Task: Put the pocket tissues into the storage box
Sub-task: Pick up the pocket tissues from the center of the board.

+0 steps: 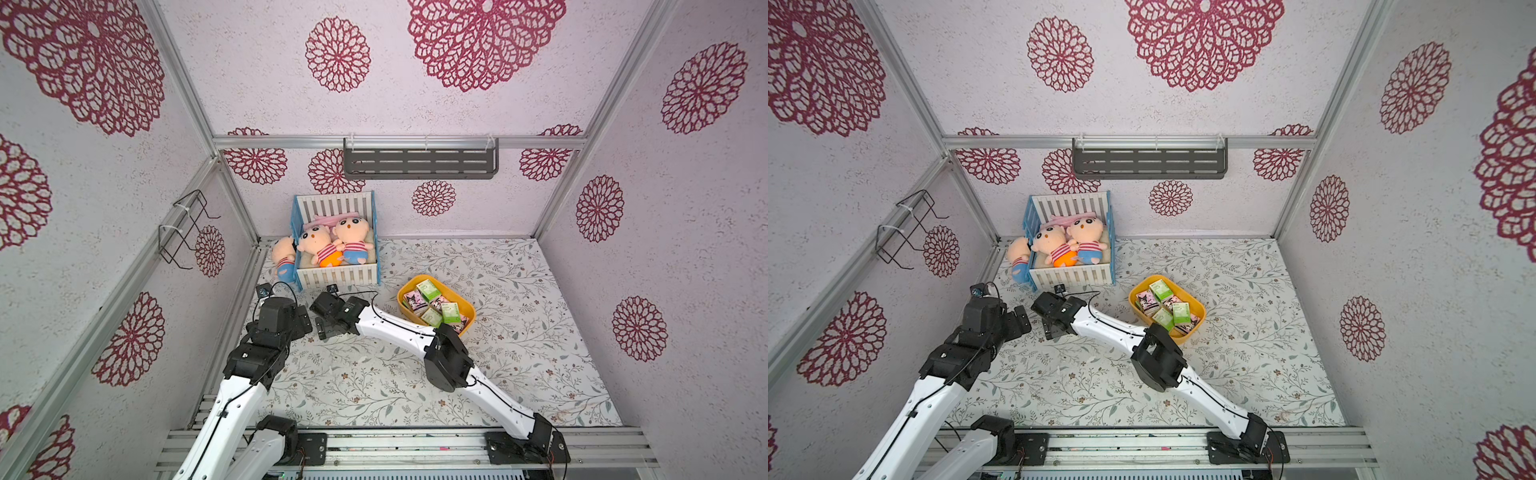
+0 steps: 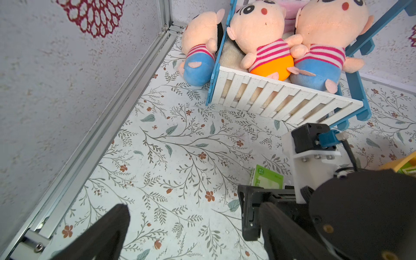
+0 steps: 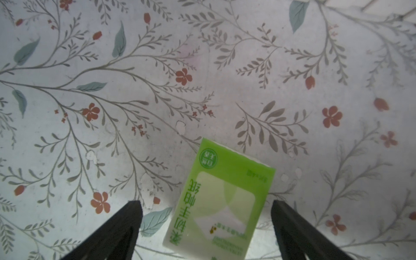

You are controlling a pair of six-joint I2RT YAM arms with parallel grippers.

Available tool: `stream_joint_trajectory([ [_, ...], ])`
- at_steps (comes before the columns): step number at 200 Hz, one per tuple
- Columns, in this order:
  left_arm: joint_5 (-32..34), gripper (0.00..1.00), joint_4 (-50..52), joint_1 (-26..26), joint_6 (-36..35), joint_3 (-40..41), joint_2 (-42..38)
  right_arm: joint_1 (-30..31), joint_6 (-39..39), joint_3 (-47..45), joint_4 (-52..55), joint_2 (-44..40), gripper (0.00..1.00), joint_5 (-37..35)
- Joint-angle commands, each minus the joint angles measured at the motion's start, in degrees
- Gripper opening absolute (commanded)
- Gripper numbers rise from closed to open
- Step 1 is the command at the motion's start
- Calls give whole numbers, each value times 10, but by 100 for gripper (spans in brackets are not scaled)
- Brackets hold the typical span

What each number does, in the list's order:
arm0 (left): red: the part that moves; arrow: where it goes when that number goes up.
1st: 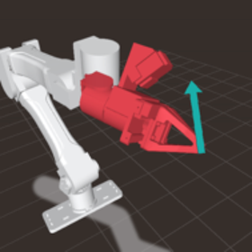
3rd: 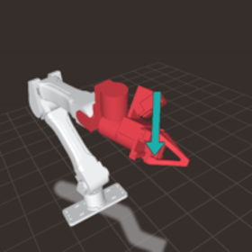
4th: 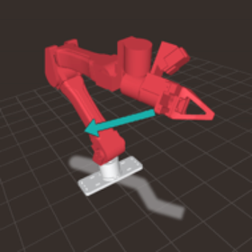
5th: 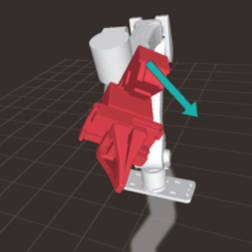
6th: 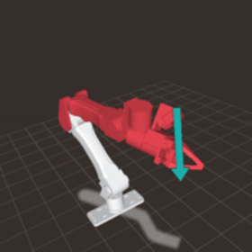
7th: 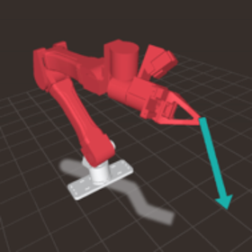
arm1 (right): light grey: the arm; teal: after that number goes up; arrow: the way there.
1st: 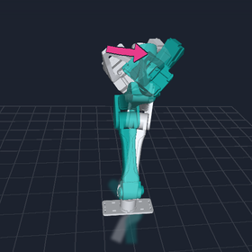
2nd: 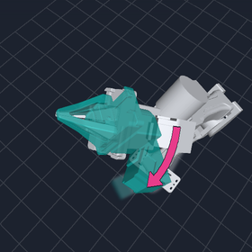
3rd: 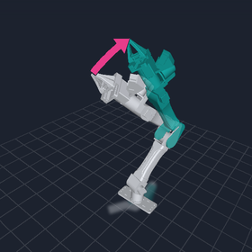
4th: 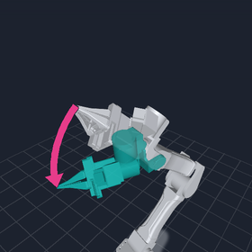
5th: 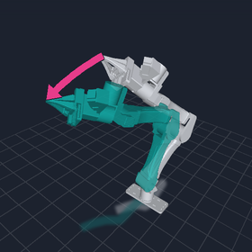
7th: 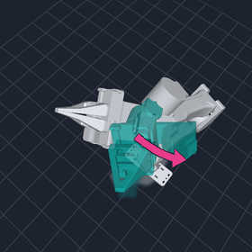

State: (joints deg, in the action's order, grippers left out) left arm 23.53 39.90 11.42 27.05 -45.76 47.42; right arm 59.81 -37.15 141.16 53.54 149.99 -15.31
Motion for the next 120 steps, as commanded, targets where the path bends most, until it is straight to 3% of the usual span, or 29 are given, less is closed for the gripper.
stream_joint_trajectory([
  [1,9,97,-1,6,-5,-1,-8,2,-10,-6,-3,-14,94,1],
  [105,13,97,0,9,-5,-1,-8,-3,-8,-78,-48,-46,77,14],
  [120,14,97,-1,10,-5,-1,-7,-5,-6,-113,-74,-66,70,18],
])
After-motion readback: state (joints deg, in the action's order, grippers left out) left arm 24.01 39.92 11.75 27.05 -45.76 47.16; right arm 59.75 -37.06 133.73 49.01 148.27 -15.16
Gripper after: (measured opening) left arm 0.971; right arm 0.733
